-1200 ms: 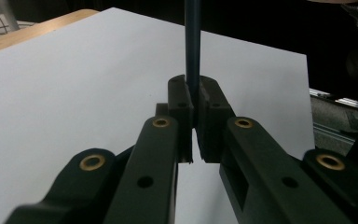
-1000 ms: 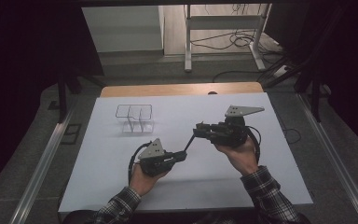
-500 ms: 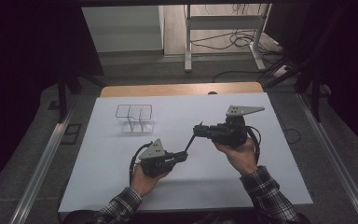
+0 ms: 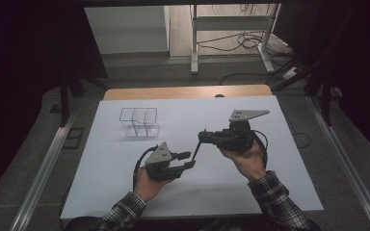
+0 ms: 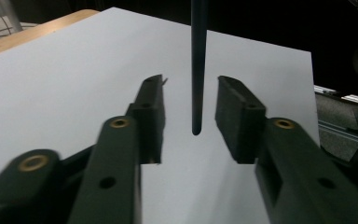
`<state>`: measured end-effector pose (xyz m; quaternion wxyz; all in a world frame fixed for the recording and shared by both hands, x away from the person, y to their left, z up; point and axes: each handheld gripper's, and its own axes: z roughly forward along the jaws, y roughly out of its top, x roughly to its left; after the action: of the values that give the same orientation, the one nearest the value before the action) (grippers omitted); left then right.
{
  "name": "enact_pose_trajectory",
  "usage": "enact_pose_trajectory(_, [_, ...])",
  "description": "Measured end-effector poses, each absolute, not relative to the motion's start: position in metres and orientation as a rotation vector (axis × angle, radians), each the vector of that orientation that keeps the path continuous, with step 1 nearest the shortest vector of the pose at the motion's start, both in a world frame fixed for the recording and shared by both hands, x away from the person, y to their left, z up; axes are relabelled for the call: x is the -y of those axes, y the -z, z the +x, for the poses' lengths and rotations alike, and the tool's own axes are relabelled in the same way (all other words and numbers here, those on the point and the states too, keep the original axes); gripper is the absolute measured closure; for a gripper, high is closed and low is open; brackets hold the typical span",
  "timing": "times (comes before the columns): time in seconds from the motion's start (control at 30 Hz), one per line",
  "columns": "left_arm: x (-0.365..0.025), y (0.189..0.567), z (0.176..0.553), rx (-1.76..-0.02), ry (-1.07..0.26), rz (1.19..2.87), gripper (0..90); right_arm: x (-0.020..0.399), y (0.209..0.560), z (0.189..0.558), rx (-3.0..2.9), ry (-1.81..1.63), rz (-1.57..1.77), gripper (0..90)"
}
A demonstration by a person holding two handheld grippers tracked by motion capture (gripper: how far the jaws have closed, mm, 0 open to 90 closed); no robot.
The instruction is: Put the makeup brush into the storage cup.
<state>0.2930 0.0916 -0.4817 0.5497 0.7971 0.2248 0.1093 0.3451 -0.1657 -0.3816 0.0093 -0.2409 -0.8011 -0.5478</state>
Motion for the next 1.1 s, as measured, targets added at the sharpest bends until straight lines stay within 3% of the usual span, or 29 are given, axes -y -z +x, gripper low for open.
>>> enact_pose_trajectory(0.2, [-0.092,0.478,0.294,-0.523,-0.240,1.888,52.5,0.161,0.384,0.344,2.552,1.674,-0.730,84.2])
enact_pose_trajectory(0.4, [-0.092,0.476,0.294,-0.516,-0.221,1.886,51.9,0.155,0.390,0.343,2.604,1.622,-0.701,84.2])
enact_pose_trajectory(1.1, [-0.095,0.474,0.297,-0.525,-0.159,1.867,64.8,0.136,0.401,0.335,2.699,1.514,-0.608,84.1])
